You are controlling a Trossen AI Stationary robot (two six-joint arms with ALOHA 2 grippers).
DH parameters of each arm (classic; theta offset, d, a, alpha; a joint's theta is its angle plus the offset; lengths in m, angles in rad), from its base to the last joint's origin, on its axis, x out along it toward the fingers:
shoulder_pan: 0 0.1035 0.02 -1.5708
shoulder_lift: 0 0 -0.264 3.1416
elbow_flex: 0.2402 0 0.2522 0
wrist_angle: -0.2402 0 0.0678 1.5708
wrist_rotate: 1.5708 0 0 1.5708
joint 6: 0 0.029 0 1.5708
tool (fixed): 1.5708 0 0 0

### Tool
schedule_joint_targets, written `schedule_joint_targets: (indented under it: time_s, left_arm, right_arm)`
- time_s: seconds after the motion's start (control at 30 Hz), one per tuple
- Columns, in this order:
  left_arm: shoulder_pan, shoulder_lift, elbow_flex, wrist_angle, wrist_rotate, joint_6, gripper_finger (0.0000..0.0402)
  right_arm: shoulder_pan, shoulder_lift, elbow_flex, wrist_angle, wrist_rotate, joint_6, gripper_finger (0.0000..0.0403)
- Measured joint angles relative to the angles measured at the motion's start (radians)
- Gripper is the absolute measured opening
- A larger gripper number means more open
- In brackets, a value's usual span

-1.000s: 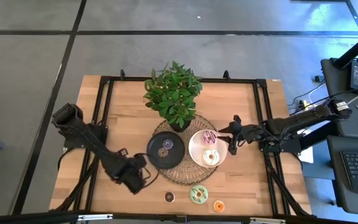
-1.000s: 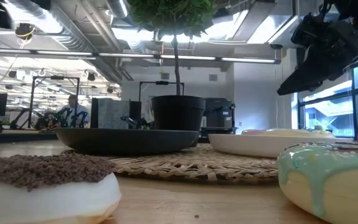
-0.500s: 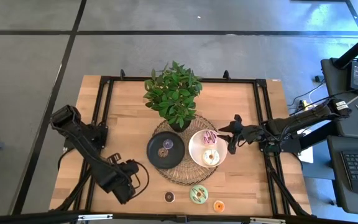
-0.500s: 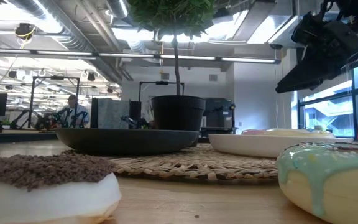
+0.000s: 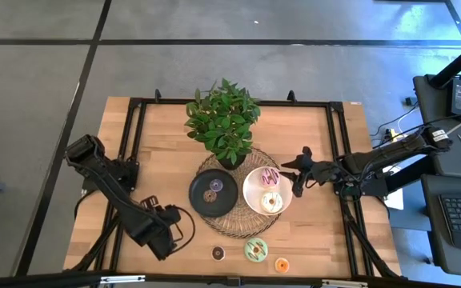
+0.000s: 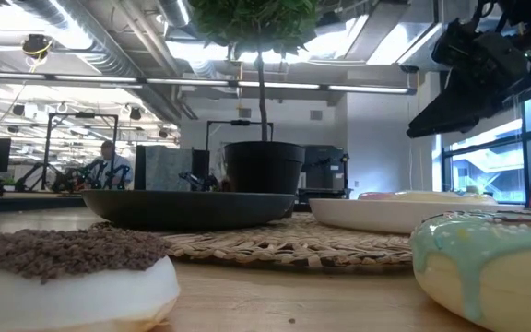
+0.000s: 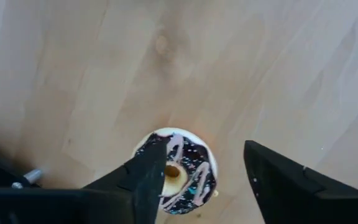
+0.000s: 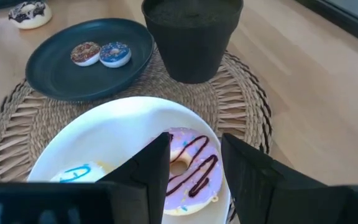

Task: Pick & Place donuts
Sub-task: Put the large black donut on the white plate

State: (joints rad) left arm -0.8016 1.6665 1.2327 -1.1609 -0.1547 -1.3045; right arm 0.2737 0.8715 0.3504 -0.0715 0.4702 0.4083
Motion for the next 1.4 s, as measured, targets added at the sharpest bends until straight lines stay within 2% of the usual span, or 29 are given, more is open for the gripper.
schedule_joint_targets:
  time_s: [0.13,0.23,0.4,0.73,1.1,1.4]
  left_arm:
    - [-0.003,0.0,0.0,0.017,-0.004,-0.03,0.0224]
    - [0.0,0.0,0.0,-0.027,0.046,-0.093,0.0225]
    - [0.0,-0.002,-0.044,-0.087,0.096,-0.264,0.0212]
    - [0.0,-0.001,-0.167,-0.065,0.246,-0.327,0.0181]
    - [0.0,-0.001,-0.256,0.007,0.263,-0.422,0.016]
    - [0.001,-0.002,-0.342,0.148,0.274,-0.447,0.014]
  right_arm:
    - [0.0,0.006,0.0,-0.002,0.0,-0.017,0.0145]
    - [0.0,0.006,0.0,0.0,0.0,-0.019,0.0145]
    - [0.0,0.006,0.0,0.0,0.001,-0.021,0.0145]
    - [0.0,0.022,0.001,0.001,0.002,-0.025,0.0145]
    - [0.0,0.024,0.001,-0.002,0.002,-0.027,0.0145]
    - [0.0,0.024,0.001,-0.002,0.002,-0.027,0.0145]
